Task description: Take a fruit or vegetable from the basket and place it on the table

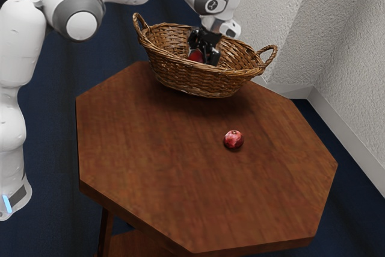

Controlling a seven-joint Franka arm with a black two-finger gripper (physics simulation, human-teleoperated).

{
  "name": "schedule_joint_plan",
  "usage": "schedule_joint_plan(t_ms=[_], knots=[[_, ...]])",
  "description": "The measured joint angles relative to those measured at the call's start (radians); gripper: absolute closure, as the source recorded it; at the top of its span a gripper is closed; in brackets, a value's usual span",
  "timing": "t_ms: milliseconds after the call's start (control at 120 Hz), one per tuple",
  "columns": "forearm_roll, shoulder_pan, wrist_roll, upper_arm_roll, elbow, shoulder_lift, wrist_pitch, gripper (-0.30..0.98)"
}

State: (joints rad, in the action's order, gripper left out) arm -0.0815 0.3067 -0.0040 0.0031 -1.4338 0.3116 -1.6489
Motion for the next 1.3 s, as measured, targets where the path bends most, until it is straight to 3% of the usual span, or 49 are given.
schedule_joint_plan(t_ms=[200, 383, 433, 700, 950, 1192, 1300], knots=[[0.009, 0.003, 0.000, 0.000, 0.002, 0.014, -0.018, 0.24], [0.018, 0.004, -0.012, 0.000, 0.003, 0.014, -0.028, 0.27], [0.020, 0.004, -0.018, 0.000, 0.003, 0.012, -0.029, 0.33], [0.021, 0.004, -0.052, -0.001, 0.009, -0.048, -0.011, 0.34], [0.020, 0.000, -0.062, -0.013, 0.017, -0.199, 0.080, 0.34], [0.013, 0.015, -0.051, -0.163, 0.011, -0.311, 0.201, 0.35], [0.012, -0.026, -0.046, -0.198, 0.007, -0.356, 0.258, 0.35]])
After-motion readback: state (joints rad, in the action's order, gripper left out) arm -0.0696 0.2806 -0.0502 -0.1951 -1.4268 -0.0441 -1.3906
